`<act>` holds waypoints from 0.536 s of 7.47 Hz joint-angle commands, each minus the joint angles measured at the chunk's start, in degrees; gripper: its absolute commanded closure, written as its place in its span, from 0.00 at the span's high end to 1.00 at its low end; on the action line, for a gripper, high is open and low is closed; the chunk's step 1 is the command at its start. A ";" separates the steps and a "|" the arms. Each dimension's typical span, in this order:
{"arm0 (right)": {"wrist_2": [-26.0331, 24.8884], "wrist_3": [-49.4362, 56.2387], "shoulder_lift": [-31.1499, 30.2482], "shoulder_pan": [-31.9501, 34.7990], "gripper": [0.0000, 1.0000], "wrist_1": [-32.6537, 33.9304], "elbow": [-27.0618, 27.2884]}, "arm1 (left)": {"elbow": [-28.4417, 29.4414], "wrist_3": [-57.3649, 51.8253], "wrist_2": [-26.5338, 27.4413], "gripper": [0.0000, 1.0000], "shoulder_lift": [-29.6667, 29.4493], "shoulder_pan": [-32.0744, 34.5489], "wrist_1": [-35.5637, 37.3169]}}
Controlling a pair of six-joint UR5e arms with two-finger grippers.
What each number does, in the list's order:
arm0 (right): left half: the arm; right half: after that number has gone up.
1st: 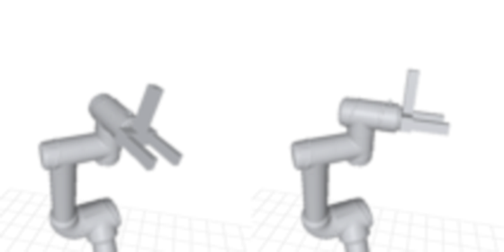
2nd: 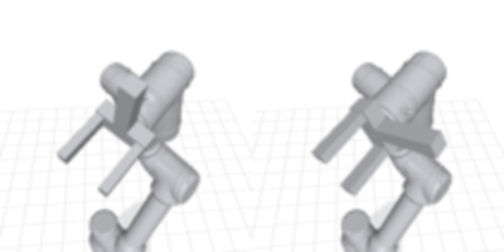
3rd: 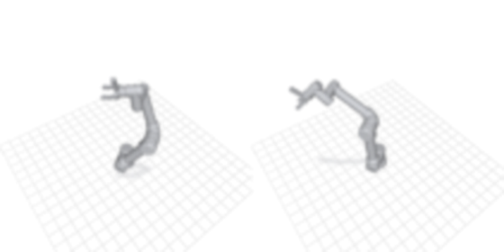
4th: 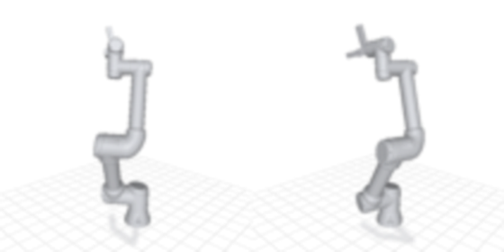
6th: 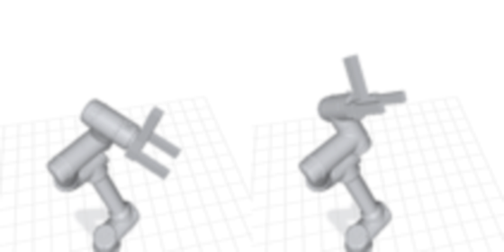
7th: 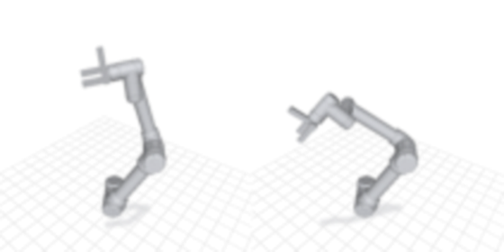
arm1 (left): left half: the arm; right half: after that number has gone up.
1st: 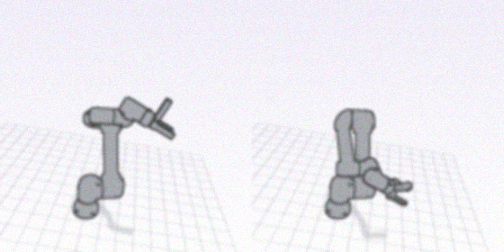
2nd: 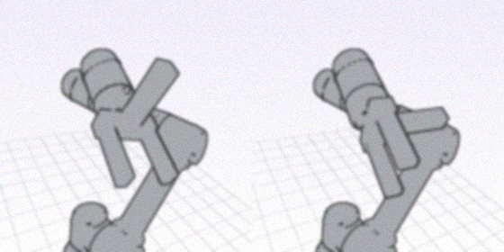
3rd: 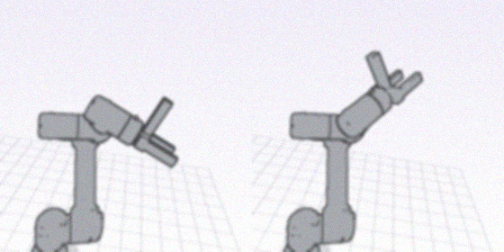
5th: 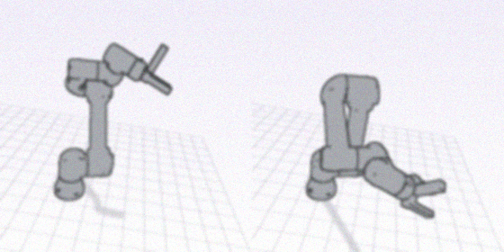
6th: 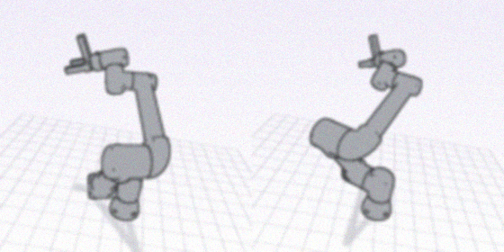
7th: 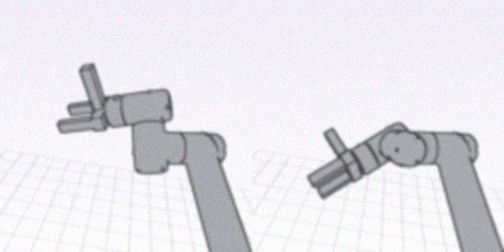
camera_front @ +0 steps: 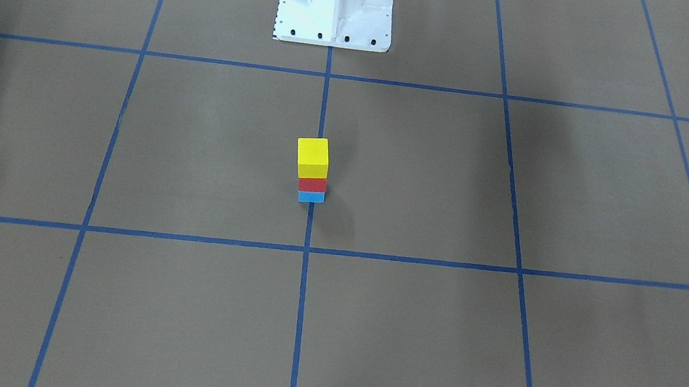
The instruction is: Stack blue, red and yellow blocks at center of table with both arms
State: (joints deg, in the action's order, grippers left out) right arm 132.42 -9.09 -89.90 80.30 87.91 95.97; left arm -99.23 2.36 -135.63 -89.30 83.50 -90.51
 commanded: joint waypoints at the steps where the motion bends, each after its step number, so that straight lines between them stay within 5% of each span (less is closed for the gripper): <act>1: -0.14 5.11 4.01 1.17 1.00 8.39 -0.08 | 0.00 0.01 -0.25 0.99 0.18 0.00 -0.02; 4: 0.56 5.75 3.33 1.26 1.00 8.16 -0.17 | -0.09 -0.51 -0.42 0.99 0.71 0.00 -0.63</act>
State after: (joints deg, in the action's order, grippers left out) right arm 132.59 -3.58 -86.44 81.51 95.86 95.86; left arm -99.30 2.05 -136.01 -88.78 83.55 -90.93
